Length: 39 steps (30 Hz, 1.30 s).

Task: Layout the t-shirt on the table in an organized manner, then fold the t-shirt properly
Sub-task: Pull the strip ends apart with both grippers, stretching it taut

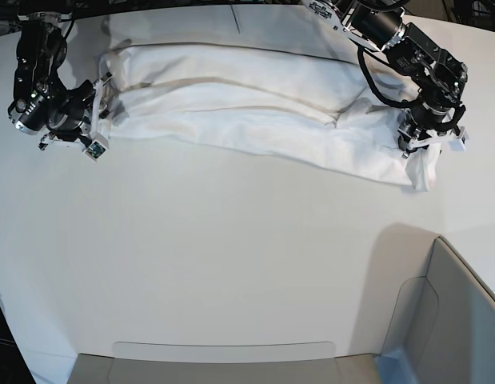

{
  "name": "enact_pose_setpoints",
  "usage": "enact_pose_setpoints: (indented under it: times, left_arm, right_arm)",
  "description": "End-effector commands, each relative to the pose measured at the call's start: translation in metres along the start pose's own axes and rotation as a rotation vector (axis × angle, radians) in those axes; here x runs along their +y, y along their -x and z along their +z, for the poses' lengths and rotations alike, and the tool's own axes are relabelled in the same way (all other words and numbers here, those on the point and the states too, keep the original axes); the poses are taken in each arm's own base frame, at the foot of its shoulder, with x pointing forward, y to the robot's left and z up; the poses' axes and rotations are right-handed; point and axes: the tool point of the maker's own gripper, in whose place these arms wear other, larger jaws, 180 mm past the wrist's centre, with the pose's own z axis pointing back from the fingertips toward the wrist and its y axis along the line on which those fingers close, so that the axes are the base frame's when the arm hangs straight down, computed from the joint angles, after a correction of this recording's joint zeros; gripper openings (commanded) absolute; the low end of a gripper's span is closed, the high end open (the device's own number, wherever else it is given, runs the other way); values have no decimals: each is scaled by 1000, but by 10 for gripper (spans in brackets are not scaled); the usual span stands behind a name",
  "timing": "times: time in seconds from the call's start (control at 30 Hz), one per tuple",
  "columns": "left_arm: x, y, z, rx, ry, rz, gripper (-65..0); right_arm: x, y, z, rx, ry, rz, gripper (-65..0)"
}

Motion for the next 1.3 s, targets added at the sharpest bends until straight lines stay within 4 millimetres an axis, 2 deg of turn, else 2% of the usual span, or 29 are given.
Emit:
enact_pose_setpoints:
  times: [0.0,0.07,0.13,0.23,0.33,0.4,0.43,0.63,0.73,0.9,1.0,1.07,1.17,1.27]
  left_arm:
    - [-5,-13,1,-44,5,-9,-554]
    - [-7,-27,1,-104,-4,26,-554]
    - [-1,-45,3,-157,-41,90,-553]
    - [9,-56,-4,-172,-76,158,-553]
    - [40,-68,-6,-216,-154,243,-553]
    - [51,-72,-9,-240,-166,317,-553]
    - [52,-72,-11,-236,-161,346,-553]
    - [21,-79,-10,-198,-105,290,-553]
    - [4,-82,-10,-196,-85,228,-553]
    - [5,-89,1,-204,-113,114,-551]
    - [4,-101,18,-252,-128,36,-551]
    - [4,-101,24,-244,-141,-17,-551]
    - [5,-106,30,-236,-154,-63,-551]
    - [9,-105,32,-226,-166,-75,-551]
  right_arm:
    - [-13,-10,12,-40,46,19,-434]
    - [-21,-12,18,-56,72,6,-434]
    - [-30,-25,22,-94,95,-9,-434]
    - [-39,-39,28,-136,118,-20,-434]
    - [-49,-61,35,-195,143,-26,-433]
    - [-55,-74,41,-229,160,-26,-433]
    - [-54,-79,42,-246,157,-30,-434]
    - [-33,-94,32,-294,99,-63,-434]
    - [-18,-90,24,-288,60,-80,-433]
    - [0,-83,15,-288,11,-127,-431]
    - [2,-75,18,-361,-36,-248,-431]
    - [4,-69,21,-422,-78,-333,-431]
    - [10,-52,13,-470,-164,-470,-431]
    - [23,-26,-2,-470,-264,-603,-431]
